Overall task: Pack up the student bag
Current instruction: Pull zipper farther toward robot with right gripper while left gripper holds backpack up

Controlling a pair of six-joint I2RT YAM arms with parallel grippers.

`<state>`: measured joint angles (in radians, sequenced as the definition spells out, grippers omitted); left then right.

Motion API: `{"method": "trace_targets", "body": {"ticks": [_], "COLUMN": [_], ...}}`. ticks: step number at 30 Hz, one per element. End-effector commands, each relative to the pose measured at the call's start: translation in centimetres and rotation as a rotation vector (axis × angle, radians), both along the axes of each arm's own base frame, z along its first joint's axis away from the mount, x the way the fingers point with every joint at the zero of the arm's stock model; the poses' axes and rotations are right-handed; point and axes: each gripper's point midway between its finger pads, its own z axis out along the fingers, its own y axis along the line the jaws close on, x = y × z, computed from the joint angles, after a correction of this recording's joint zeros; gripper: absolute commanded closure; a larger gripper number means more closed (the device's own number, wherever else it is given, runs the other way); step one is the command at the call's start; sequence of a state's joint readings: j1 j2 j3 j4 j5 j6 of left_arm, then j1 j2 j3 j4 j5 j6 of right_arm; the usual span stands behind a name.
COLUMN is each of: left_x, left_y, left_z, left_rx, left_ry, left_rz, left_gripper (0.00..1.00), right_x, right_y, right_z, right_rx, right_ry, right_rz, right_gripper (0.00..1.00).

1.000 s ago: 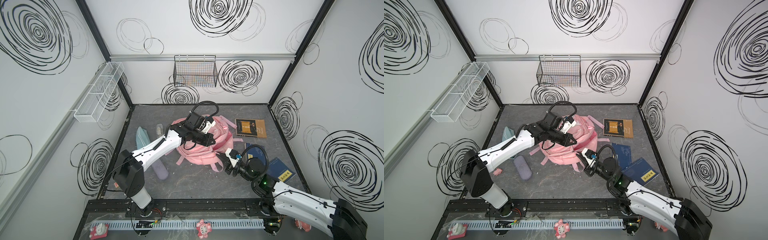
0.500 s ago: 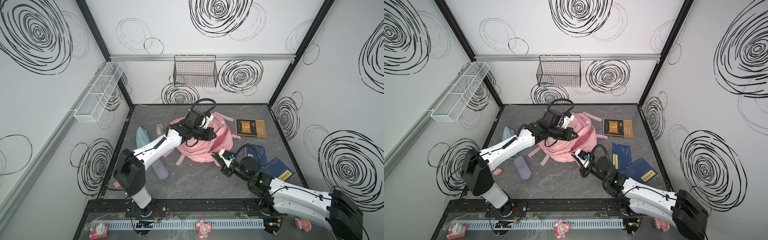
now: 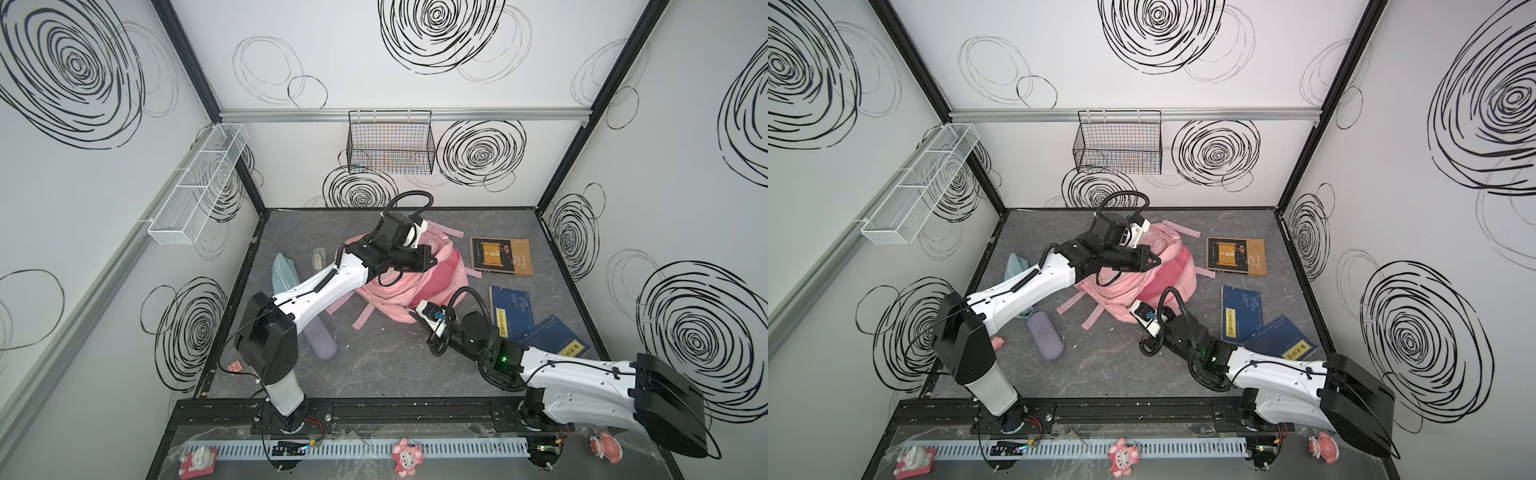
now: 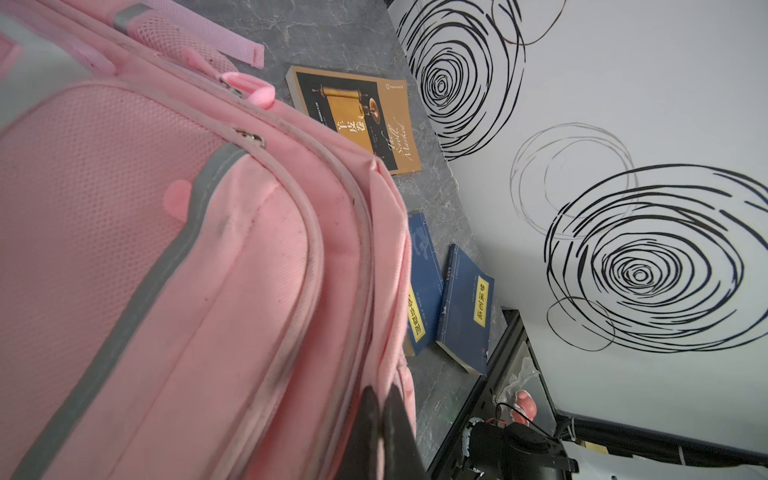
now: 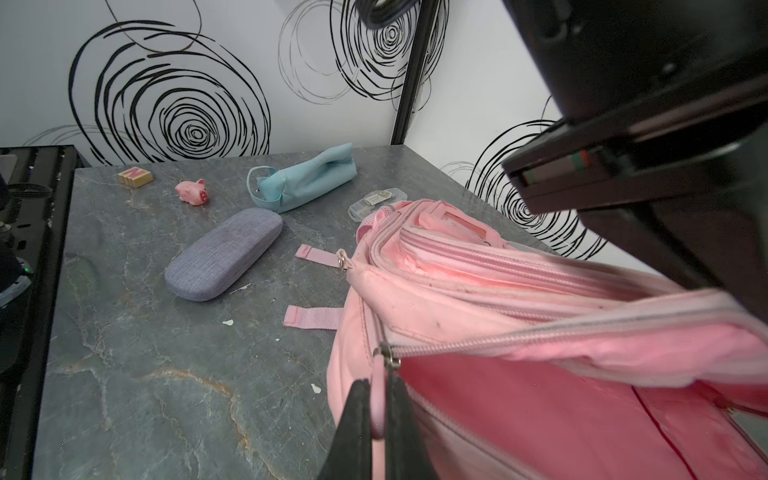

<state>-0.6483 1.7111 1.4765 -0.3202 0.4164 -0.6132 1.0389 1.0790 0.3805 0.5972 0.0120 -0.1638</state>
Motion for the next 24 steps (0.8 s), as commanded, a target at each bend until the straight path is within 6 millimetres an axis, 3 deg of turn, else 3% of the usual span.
{"method": "trace_targets", "body": {"ticks": [1,5,9,24], "left_x": [3.5,4.8,5.3,7.5], "left_y": [1.6,2.4,1.0,-1.9], "left_z": [6.8,8.9,10.9,13.6], "left_rx": [-0.13,-0.217,-0.294,-0.375], "left_ry": [-0.203,-0.209,-0.214,-0.21], "left_rz": [0.101,0.174,0.187,0.18], "left_gripper": [1.0,1.0,1.0,1.0], "right_x": [-0.9,-1.7,-1.7,-0.8], "right_y": [0.1,0.0,0.6,4.2], "right_z": [1.9,1.2,1.7,0.2], "right_rx": [0.057,0.04,0.051,-0.073], "right_ry": [-0.022,-0.058,-0.053,-0.136], "right_rz": [0.024,0.063,0.072,0.134], "right_gripper": [1.0,1.0,1.0,1.0]}}
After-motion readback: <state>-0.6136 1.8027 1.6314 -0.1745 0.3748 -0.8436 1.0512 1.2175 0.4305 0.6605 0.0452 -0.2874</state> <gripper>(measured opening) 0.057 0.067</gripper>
